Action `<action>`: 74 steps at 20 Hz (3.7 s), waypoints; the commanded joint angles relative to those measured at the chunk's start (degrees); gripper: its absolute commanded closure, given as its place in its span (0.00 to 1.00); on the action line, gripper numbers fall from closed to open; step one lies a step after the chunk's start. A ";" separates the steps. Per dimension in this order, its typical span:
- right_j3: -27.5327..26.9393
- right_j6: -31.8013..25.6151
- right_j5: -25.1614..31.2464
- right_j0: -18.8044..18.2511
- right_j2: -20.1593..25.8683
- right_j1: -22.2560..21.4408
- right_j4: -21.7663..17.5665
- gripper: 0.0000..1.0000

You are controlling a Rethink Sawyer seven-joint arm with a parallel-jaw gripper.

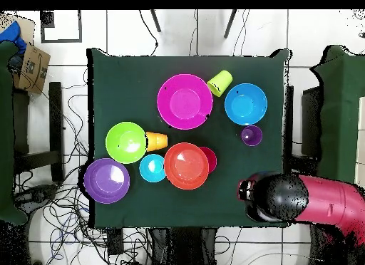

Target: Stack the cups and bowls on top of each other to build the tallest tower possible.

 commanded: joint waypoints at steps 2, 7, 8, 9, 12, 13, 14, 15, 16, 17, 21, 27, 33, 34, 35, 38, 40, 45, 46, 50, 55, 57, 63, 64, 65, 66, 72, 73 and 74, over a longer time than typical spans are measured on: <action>0.30 -19.99 -3.45 -1.37 7.14 6.91 -7.29 0.00; -0.12 -19.85 -4.50 -3.51 8.65 9.34 -9.03 0.00; -0.26 -19.50 -4.25 -3.58 8.84 9.70 -9.36 0.00; 0.00 -19.29 -4.32 -3.72 9.26 9.59 -9.36 0.00; 0.04 -18.15 -4.18 -4.54 10.16 9.47 -9.07 0.00; 0.08 -17.76 -3.91 -4.95 10.75 9.01 -7.92 0.00; -0.53 -17.67 -2.73 -4.99 11.15 8.83 -7.33 0.00; -1.40 -17.56 -1.23 -4.63 11.42 8.98 -7.18 0.00; -2.07 -17.38 -0.32 -4.29 11.59 9.98 -7.45 0.00; -2.79 -16.82 0.05 -3.79 11.42 11.78 -8.09 0.00; -6.39 -17.02 0.96 -1.72 11.11 19.73 -10.82 0.00; -11.03 -18.24 2.73 1.03 11.17 25.41 -13.14 0.00; -13.24 -23.65 4.42 1.92 11.89 29.23 -16.70 0.00; -13.65 -25.46 5.11 2.04 12.10 29.87 -17.53 0.00; -14.17 -27.10 5.62 1.99 12.12 30.64 -18.48 0.00; -14.15 -30.05 5.40 1.19 12.77 30.94 -20.08 0.00; -13.54 -31.22 4.50 0.37 13.23 30.50 -20.80 0.00; -12.21 -36.26 4.40 -1.20 14.53 29.02 -21.36 0.00; -11.73 -36.63 4.37 -1.42 14.50 28.36 -21.49 0.00; -10.08 -36.47 4.38 -2.22 13.76 25.92 -21.08 0.00; -6.07 -31.60 6.22 -2.69 11.98 18.23 -16.77 0.00; -3.36 -28.27 7.27 -3.28 10.76 13.98 -14.27 0.00; 1.06 -24.95 8.85 -3.85 7.62 7.84 -12.70 0.00; 1.23 -24.89 9.06 -3.69 7.23 7.22 -13.15 0.00; 1.17 -24.47 9.47 -3.37 6.84 7.01 -13.63 0.00; 1.46 -23.97 9.42 -3.37 6.64 6.44 -13.57 0.00; 3.16 -22.40 8.36 -4.17 5.10 3.81 -13.14 0.00; 2.69 -20.97 8.75 -3.22 4.55 4.23 -13.80 0.00; 2.37 -20.47 9.34 -2.76 4.10 4.23 -14.34 0.00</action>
